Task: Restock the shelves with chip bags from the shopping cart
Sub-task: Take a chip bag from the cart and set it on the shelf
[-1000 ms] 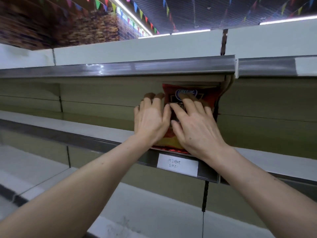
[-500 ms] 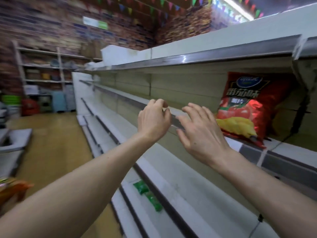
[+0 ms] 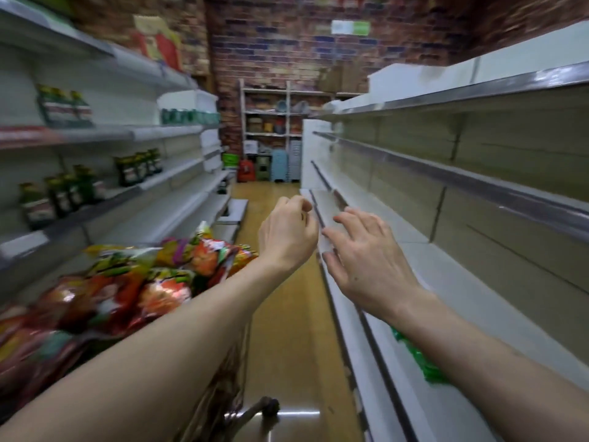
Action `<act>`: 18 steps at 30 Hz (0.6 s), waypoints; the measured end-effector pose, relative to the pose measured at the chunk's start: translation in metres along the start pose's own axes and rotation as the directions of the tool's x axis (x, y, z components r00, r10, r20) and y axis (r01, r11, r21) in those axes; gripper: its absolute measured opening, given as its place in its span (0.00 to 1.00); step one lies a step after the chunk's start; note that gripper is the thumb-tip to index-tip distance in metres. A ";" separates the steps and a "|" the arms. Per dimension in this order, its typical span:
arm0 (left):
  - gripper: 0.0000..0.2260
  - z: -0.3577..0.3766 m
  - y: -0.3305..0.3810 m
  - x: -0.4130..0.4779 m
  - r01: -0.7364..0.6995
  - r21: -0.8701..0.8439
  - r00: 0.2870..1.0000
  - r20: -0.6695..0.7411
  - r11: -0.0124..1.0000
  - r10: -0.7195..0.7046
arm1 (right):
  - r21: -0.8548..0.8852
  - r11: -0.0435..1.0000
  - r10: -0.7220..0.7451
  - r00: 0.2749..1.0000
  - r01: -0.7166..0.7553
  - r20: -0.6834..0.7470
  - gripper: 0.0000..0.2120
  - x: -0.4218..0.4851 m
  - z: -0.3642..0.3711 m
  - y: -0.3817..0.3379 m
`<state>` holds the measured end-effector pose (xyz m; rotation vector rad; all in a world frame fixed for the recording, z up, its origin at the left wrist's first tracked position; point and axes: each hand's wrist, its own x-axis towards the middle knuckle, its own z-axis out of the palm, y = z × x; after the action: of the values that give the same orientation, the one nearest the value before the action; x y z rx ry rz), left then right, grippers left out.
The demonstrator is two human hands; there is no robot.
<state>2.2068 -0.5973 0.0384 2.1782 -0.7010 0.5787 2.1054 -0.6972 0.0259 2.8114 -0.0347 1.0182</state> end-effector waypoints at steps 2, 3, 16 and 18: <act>0.09 -0.027 -0.026 -0.014 0.036 0.041 0.999 -0.026 0.999 -0.035 | 0.044 0.998 -0.039 0.999 0.039 0.005 0.17 0.004 0.005 -0.034; 0.10 -0.041 -0.039 -0.021 0.055 0.060 0.998 -0.036 0.997 -0.053 | 0.058 0.996 -0.062 0.998 0.061 0.002 0.16 0.005 0.007 -0.052; 0.12 -0.188 -0.175 -0.150 0.356 0.244 0.923 0.057 0.902 -0.380 | 0.308 0.939 -0.215 0.961 0.154 0.174 0.18 -0.042 0.017 -0.235; 0.14 -0.199 -0.194 -0.169 0.411 0.244 0.894 0.084 0.878 -0.441 | 0.346 0.928 -0.229 0.942 0.135 0.245 0.21 -0.052 0.024 -0.254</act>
<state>2.1695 -0.2846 -0.0436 2.4977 -0.2081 0.2838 2.0991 -0.4510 -0.0590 3.1584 0.3949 0.6217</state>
